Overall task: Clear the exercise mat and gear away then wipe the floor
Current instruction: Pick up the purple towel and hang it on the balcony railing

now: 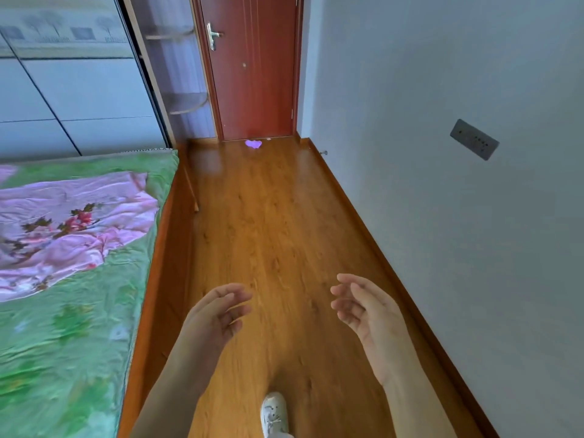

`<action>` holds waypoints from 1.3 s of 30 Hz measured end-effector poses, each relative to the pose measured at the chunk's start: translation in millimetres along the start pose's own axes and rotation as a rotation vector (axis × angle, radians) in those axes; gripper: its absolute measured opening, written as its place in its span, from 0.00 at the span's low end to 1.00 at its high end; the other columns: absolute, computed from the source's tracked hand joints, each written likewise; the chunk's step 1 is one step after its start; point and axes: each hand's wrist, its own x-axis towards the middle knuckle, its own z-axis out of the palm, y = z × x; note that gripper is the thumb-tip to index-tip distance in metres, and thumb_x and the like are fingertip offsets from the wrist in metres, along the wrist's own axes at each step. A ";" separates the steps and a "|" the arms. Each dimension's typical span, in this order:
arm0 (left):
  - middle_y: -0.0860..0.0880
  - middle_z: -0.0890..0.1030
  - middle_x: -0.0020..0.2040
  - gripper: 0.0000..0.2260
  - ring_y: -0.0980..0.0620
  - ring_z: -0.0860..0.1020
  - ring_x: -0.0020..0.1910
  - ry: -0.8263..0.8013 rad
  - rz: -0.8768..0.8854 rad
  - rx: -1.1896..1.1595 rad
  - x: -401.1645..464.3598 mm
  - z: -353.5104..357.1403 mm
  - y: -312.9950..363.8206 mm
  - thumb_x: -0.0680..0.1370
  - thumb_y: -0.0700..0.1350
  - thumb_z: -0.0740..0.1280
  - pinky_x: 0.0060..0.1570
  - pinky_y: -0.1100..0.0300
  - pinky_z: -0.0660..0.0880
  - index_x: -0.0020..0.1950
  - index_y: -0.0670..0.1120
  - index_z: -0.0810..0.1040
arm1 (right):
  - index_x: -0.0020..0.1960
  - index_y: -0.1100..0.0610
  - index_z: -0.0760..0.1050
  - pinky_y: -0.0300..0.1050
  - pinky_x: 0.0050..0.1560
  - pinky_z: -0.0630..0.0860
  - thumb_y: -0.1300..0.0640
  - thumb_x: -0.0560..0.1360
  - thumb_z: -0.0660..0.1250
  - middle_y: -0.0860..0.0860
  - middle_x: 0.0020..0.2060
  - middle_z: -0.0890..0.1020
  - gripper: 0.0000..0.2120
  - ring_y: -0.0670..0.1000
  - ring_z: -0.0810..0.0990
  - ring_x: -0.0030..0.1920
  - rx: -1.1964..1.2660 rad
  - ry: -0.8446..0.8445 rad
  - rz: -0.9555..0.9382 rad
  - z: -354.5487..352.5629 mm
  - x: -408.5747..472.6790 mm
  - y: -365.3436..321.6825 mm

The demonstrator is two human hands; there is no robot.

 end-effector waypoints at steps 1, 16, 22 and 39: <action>0.51 0.84 0.40 0.08 0.55 0.80 0.38 -0.001 0.007 -0.003 12.2 2.4 2.8 0.79 0.39 0.60 0.39 0.60 0.71 0.47 0.47 0.79 | 0.51 0.56 0.80 0.40 0.46 0.78 0.59 0.79 0.60 0.53 0.42 0.84 0.10 0.51 0.83 0.43 0.003 -0.005 0.001 2.2 14.5 0.0; 0.50 0.83 0.38 0.09 0.56 0.80 0.35 -0.032 0.155 -0.070 234.2 31.8 118.0 0.79 0.39 0.59 0.40 0.59 0.72 0.48 0.46 0.79 | 0.50 0.57 0.80 0.38 0.40 0.79 0.61 0.79 0.60 0.53 0.40 0.84 0.09 0.51 0.83 0.41 0.082 -0.055 -0.064 78.4 255.9 -58.9; 0.49 0.83 0.40 0.10 0.53 0.82 0.40 -0.003 0.154 -0.110 294.0 37.7 146.0 0.80 0.41 0.57 0.44 0.58 0.72 0.49 0.45 0.79 | 0.51 0.58 0.79 0.39 0.41 0.80 0.61 0.78 0.60 0.54 0.42 0.84 0.09 0.52 0.83 0.43 0.136 -0.062 -0.020 96.3 329.3 -68.9; 0.50 0.83 0.41 0.10 0.53 0.81 0.43 0.150 0.227 -0.216 501.4 142.3 226.8 0.80 0.41 0.57 0.47 0.59 0.73 0.50 0.45 0.78 | 0.51 0.57 0.79 0.40 0.42 0.79 0.60 0.78 0.60 0.53 0.41 0.83 0.09 0.50 0.82 0.42 0.078 -0.237 -0.060 115.4 596.9 -163.9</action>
